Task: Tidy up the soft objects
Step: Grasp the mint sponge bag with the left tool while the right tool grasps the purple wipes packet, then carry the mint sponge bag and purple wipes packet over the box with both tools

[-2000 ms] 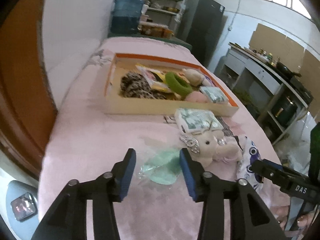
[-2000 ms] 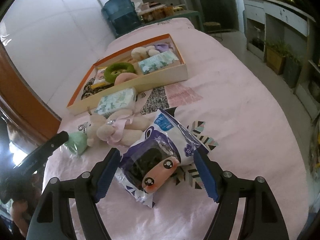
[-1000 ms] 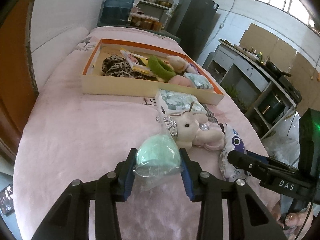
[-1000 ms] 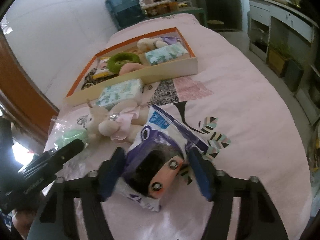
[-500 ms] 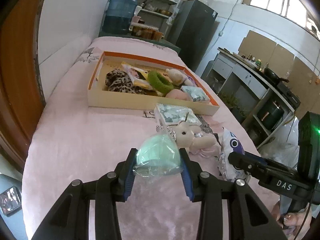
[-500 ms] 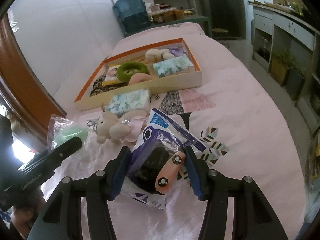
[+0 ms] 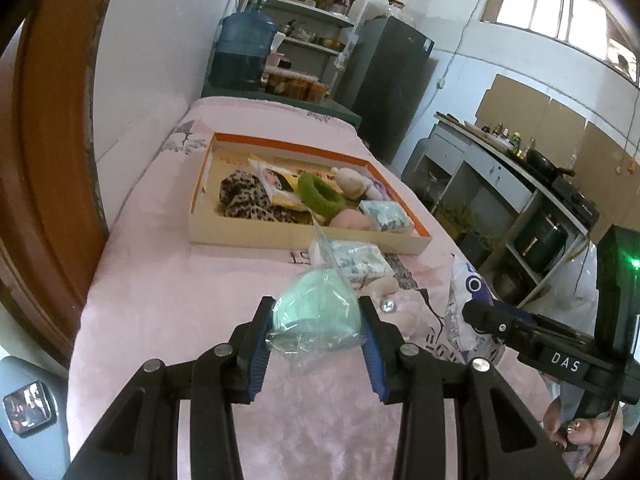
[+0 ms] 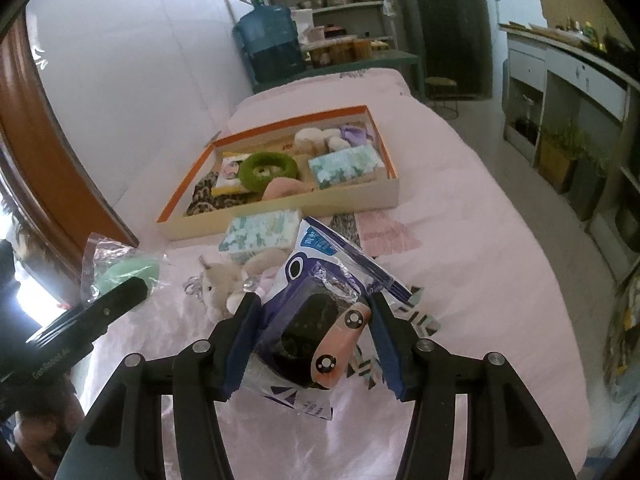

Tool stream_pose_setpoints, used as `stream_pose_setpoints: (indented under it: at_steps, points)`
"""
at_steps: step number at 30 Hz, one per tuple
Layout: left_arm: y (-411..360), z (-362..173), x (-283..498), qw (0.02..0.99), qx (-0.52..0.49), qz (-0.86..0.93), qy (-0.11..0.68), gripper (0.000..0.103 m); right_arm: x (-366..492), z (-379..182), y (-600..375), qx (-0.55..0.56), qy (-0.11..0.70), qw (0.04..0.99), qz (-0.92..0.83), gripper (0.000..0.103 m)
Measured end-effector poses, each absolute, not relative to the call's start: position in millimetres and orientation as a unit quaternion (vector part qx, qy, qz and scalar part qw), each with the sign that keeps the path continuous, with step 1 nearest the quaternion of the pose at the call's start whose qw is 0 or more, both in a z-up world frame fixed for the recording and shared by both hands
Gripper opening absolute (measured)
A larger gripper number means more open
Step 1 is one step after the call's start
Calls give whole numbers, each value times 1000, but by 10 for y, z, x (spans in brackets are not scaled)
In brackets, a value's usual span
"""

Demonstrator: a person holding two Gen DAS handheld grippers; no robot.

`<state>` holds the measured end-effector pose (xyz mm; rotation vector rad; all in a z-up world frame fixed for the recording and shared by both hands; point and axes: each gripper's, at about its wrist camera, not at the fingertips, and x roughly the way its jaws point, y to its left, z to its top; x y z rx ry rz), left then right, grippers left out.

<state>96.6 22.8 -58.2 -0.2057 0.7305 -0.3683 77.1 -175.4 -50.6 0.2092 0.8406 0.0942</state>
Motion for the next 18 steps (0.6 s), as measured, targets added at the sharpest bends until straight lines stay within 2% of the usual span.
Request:
stream_pose_setpoints:
  at_steps: [18]
  points:
    - [224,-450,1112,922,-79,-140,351,41,945,-279,-1613,63,385,918,74,56]
